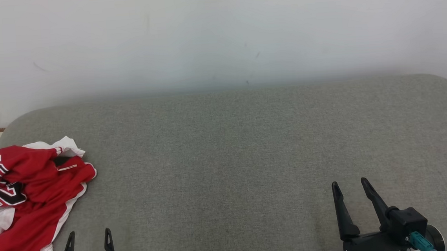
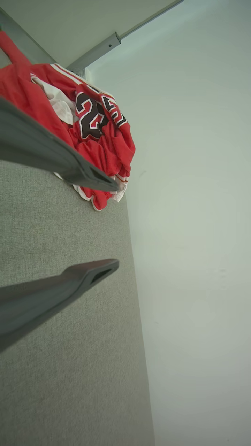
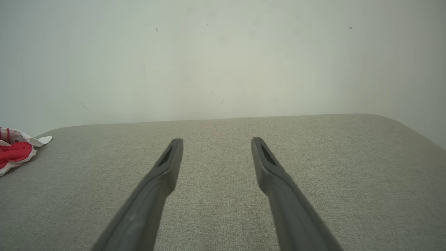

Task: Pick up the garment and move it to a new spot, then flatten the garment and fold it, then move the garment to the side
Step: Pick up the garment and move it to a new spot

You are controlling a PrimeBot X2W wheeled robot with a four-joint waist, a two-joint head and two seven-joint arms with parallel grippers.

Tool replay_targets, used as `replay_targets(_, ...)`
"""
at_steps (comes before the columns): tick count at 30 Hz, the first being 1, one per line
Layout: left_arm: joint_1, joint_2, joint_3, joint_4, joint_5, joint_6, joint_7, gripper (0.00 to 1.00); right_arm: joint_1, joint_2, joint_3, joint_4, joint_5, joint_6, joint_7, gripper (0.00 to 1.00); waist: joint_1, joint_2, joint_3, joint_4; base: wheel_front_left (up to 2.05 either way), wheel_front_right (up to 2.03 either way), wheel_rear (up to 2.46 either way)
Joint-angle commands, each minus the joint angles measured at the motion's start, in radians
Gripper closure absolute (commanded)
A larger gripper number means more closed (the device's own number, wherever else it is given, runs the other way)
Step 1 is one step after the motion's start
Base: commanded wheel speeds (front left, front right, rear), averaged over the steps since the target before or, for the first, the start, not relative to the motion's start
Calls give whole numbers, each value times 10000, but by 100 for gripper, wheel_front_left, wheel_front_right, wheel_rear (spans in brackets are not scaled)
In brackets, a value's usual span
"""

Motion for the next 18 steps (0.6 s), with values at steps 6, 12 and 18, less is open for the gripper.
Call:
replay_targets(6, 191, 81, 151, 44, -85, -60, -53, 0, 212, 12, 26, 84, 164, 7, -21, 0, 0, 0, -86, 614, 0, 0, 0)
replay_targets(12, 382, 67, 289, 47, -207, -96, -51, 0, 278, 13, 135, 110, 176, 7, -21, 0, 0, 0, -203, 1377, 0, 0, 0)
replay_targets(18, 399, 97, 345, 67, -188, -177, -51, 0, 355, 11, 242, 174, 223, 7, -22, 0, 0, 0, -303, 2177, 0, 0, 0)
